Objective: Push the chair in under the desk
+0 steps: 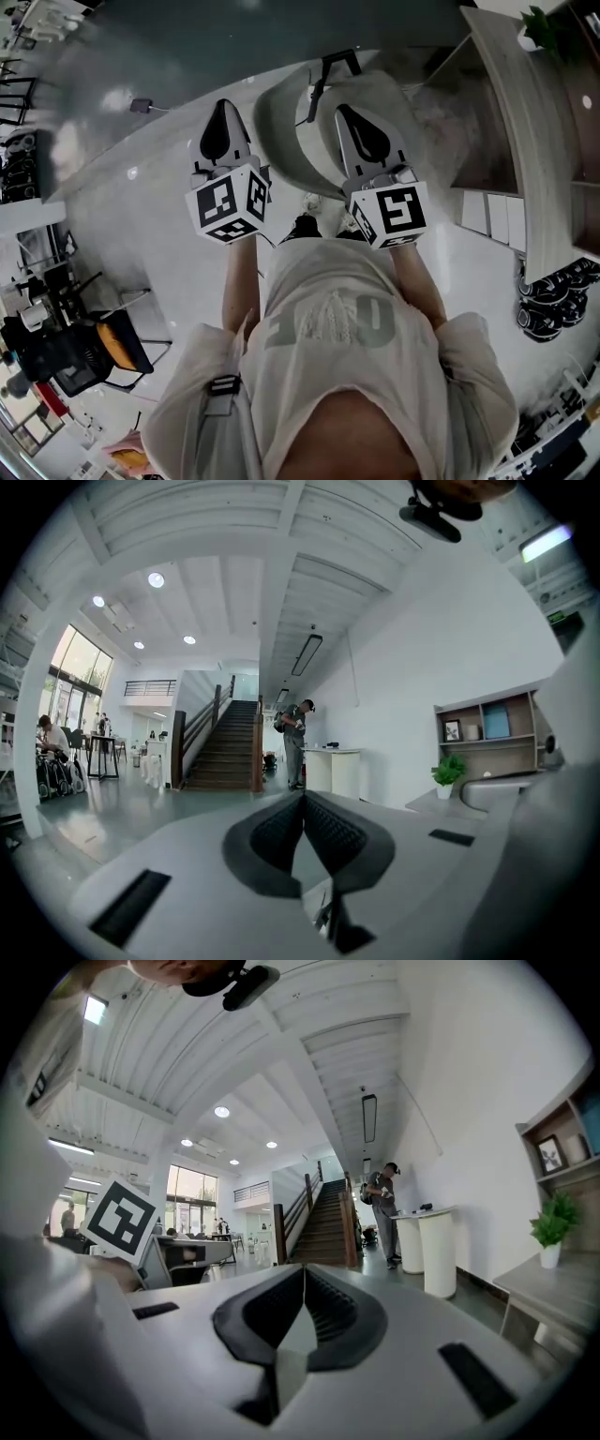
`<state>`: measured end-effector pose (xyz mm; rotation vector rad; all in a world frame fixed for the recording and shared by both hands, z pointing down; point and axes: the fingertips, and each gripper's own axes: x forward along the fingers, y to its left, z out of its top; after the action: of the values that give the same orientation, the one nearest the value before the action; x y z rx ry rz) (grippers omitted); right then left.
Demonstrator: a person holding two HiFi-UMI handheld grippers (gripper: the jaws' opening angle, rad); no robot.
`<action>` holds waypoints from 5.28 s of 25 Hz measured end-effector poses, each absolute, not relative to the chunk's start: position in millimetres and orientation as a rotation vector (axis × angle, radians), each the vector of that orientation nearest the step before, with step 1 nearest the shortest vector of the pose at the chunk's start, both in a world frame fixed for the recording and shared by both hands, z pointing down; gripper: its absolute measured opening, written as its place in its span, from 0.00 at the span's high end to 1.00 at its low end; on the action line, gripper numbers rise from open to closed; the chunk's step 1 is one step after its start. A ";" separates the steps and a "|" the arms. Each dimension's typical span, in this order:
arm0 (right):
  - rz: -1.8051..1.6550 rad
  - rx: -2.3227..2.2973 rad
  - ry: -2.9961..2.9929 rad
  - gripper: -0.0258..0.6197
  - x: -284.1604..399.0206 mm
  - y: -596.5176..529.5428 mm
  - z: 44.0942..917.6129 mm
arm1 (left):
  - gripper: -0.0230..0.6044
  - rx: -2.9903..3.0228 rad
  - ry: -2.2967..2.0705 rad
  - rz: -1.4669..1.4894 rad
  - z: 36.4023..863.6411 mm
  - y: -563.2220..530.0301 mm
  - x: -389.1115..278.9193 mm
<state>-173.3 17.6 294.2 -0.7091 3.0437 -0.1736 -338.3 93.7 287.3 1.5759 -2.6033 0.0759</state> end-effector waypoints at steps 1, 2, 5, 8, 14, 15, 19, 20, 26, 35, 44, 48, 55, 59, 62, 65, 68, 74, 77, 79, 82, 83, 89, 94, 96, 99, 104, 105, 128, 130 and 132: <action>-0.156 -0.693 3.045 0.93 -178.8 18.6 291.2 | 0.94 1.585 -2.607 0.072 283.6 90.6 -341.3; -0.144 -0.680 3.048 0.93 -184.0 19.0 289.6 | 0.94 1.590 -2.612 0.067 280.3 87.9 -344.1; -0.149 -0.626 3.060 0.93 -202.6 21.4 289.1 | 0.94 1.590 -2.623 0.048 275.1 84.4 -353.7; -0.171 -0.466 3.101 0.93 -226.4 37.9 293.6 | 0.94 1.588 -2.599 0.072 284.5 86.3 -362.1; -0.286 -0.286 3.244 0.60 -267.5 73.2 341.8 | 0.71 1.610 -2.351 0.049 338.8 86.1 -370.5; -0.297 -0.278 3.279 0.59 -272.9 78.1 355.1 | 0.68 1.602 -2.292 0.033 353.7 84.8 -371.9; -0.358 -0.209 3.454 0.58 -286.8 107.4 419.9 | 0.62 1.547 -2.092 0.073 420.5 83.2 -374.9; -0.377 -0.189 3.496 0.58 -288.1 116.0 436.5 | 0.62 1.534 -2.050 0.086 435.6 83.7 -374.4; -0.503 -0.187 3.683 0.58 -291.8 145.0 518.7 | 0.62 1.479 -1.861 0.091 501.5 81.2 -374.9; -0.450 -0.294 3.804 0.58 -307.5 144.4 578.5 | 0.58 1.441 -1.680 0.070 553.5 80.5 -361.8; -0.548 -0.267 3.809 0.62 -310.7 146.2 589.9 | 0.68 1.410 -1.595 0.130 577.7 79.6 -358.1; -0.532 -0.327 3.798 0.67 -309.6 145.1 590.0 | 0.72 1.433 -1.597 0.168 577.7 77.2 -357.2; -0.559 -0.340 3.769 0.69 -311.5 142.8 588.4 | 0.72 1.504 -1.551 0.200 577.0 73.0 -356.8; -0.598 -0.356 3.740 0.69 -308.0 143.9 588.4 | 0.71 1.544 -1.504 0.323 579.2 73.4 -350.8; -0.617 -0.399 3.708 0.70 -307.0 139.8 584.8 | 0.70 1.565 -1.494 0.320 577.7 70.2 -348.7; -0.623 -0.474 3.670 0.71 -302.5 126.9 579.6 | 0.70 1.593 -1.477 0.345 573.9 58.0 -343.0; -0.617 -0.549 3.650 0.72 -292.8 109.3 576.1 | 0.69 1.618 -1.455 0.364 569.9 39.9 -332.0; -0.562 -0.670 3.679 0.74 -265.5 93.7 587.7 | 0.67 1.679 -1.373 0.416 578.7 21.8 -302.2; -0.553 -0.723 3.695 0.74 -240.3 82.7 589.0 | 0.67 1.700 -1.326 0.408 578.4 10.4 -276.2; -0.550 -0.755 3.693 0.75 -225.3 70.4 589.3 | 0.66 1.711 -1.308 0.413 578.4 -1.6 -260.4; -0.566 -0.786 3.687 0.75 -205.4 54.9 592.1 | 0.66 1.723 -1.290 0.436 580.8 -17.2 -239.6; -0.575 -0.780 3.688 0.75 -199.1 50.7 592.9 | 0.66 1.724 -1.287 0.439 581.6 -21.5 -233.0; -0.606 -0.731 3.683 0.75 -151.6 26.7 587.8 | 0.65 1.720 -1.296 0.410 576.0 -44.8 -185.9; -0.617 -0.679 3.654 0.75 -127.3 -0.3 575.6 | 0.65 1.717 -1.327 0.344 567.0 -70.7 -160.6; -0.624 -0.668 3.637 0.75 -124.0 -7.0 573.6 | 0.65 1.718 -1.332 0.336 563.6 -78.1 -157.4; -0.665 -0.627 3.607 0.75 -120.3 -15.5 571.8 | 0.65 1.706 -1.336 0.319 562.9 -86.8 -152.6; -0.656 -0.541 3.630 0.74 -123.1 -11.2 574.7 | 0.65 1.690 -1.376 0.370 560.7 -87.4 -155.7; -0.662 -0.534 3.627 0.74 -124.8 -12.3 574.5 | 0.65 1.689 -1.375 0.366 561.9 -88.4 -157.1; -0.837 -0.475 3.548 0.69 -80.1 -97.8 559.9 | 0.63 1.686 -1.328 0.366 553.1 -174.4 -108.6; -0.867 -0.426 3.539 0.68 -80.8 -102.7 560.7 | 0.64 1.662 -1.339 0.361 557.1 -179.5 -108.3; -0.887 -0.384 3.544 0.68 -79.0 -103.2 560.1 | 0.64 1.646 -1.354 0.358 557.2 -180.9 -106.9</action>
<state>-79.0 -103.2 560.1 -0.3844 3.5439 -0.8868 -106.9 -180.9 557.2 1.6457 -1.3537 0.3579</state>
